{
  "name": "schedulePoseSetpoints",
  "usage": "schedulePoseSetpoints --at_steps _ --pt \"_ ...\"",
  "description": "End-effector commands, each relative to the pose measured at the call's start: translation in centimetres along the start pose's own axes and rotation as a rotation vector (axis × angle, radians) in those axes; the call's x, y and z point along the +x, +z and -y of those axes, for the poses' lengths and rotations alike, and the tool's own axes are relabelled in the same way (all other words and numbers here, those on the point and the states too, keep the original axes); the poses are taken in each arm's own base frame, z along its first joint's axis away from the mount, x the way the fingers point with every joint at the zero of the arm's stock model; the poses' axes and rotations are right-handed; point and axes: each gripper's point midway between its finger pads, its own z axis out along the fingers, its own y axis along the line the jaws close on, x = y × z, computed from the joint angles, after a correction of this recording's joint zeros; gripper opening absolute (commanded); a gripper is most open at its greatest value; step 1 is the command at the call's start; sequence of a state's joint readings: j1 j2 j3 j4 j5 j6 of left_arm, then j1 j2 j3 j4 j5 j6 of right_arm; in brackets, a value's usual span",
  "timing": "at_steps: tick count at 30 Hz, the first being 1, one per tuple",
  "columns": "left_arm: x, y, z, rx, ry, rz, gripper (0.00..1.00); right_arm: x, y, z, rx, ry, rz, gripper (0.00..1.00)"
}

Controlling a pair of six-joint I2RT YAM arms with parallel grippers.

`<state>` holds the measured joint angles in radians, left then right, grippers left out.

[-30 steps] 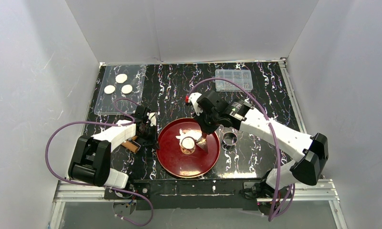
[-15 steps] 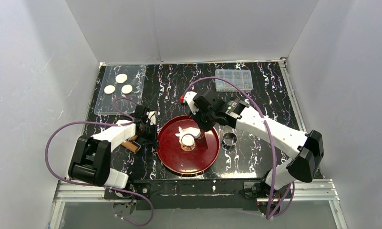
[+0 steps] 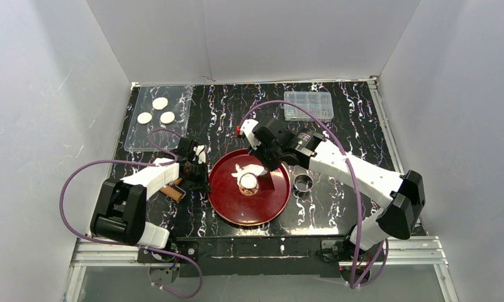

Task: Roll out the dumpling wrappers from the dough
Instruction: Remove the dumpling wrapper from the work surface.

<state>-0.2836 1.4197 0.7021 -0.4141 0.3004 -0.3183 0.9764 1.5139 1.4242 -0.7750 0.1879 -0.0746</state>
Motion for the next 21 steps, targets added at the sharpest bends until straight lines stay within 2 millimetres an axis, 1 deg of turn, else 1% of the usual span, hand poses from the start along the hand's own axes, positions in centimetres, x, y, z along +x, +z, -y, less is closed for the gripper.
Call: schedulePoseSetpoints --at_steps 1,5,13,21 --pt "1.3 -0.2 -0.2 0.005 0.048 -0.057 0.0 1.7 0.5 5.5 0.237 -0.082 -0.084 0.01" --pt "1.2 -0.3 -0.2 0.001 0.049 -0.057 0.0 2.1 0.8 6.0 0.248 -0.079 -0.101 0.01" --pt "1.2 -0.3 -0.2 -0.001 0.051 -0.054 0.0 1.6 0.5 6.9 0.266 -0.062 -0.091 0.01" --pt "1.0 -0.4 0.0 0.006 0.057 -0.046 0.0 1.7 0.6 7.2 0.264 -0.049 -0.094 0.01"
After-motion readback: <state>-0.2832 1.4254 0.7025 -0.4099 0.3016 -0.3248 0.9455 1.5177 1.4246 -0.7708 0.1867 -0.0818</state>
